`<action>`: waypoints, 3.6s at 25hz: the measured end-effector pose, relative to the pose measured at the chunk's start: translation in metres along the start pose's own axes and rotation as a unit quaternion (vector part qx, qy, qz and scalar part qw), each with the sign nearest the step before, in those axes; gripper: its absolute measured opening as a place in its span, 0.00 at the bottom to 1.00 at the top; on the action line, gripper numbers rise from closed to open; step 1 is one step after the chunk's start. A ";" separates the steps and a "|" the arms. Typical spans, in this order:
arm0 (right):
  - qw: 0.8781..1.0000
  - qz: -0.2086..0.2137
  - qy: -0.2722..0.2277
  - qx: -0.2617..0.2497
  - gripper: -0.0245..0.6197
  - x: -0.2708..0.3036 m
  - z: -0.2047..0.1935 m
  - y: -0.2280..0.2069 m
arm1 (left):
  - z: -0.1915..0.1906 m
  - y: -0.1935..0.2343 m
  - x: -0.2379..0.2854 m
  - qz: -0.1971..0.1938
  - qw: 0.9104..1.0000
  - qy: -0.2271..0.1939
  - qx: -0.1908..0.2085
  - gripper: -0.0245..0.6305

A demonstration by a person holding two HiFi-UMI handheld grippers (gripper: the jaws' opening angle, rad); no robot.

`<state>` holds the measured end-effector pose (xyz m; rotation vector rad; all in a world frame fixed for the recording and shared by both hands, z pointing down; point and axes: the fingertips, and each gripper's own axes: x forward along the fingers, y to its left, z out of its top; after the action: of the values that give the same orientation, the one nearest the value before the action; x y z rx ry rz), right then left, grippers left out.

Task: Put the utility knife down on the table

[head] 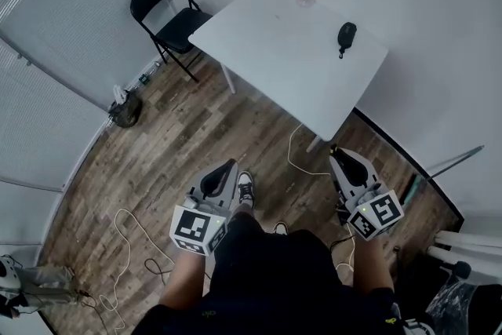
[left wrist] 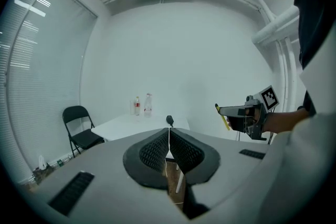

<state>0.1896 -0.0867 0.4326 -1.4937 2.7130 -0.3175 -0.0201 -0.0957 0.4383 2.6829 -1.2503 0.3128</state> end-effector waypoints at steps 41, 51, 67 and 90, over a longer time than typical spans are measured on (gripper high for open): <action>0.996 -0.068 0.045 -0.037 0.15 0.306 0.063 -0.156 | 0.099 0.230 0.226 -0.056 0.998 -0.015 0.008 0.07; 0.959 -0.094 0.268 -0.014 0.15 0.340 -0.101 -0.232 | 0.081 0.222 0.249 -0.020 1.000 0.022 0.001 0.07; 0.899 -0.067 0.431 -0.020 0.15 0.348 -0.233 -0.251 | 0.054 0.212 0.246 0.002 0.998 0.057 -0.020 0.07; 0.977 -0.107 0.168 -0.078 0.09 0.357 -0.023 -0.219 | 0.074 0.217 0.236 -0.012 1.000 0.021 -0.018 0.07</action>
<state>0.1765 -0.4958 0.5234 -1.9443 2.8882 -0.4043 -0.0299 -0.4244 0.4411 2.6450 -1.1988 0.3385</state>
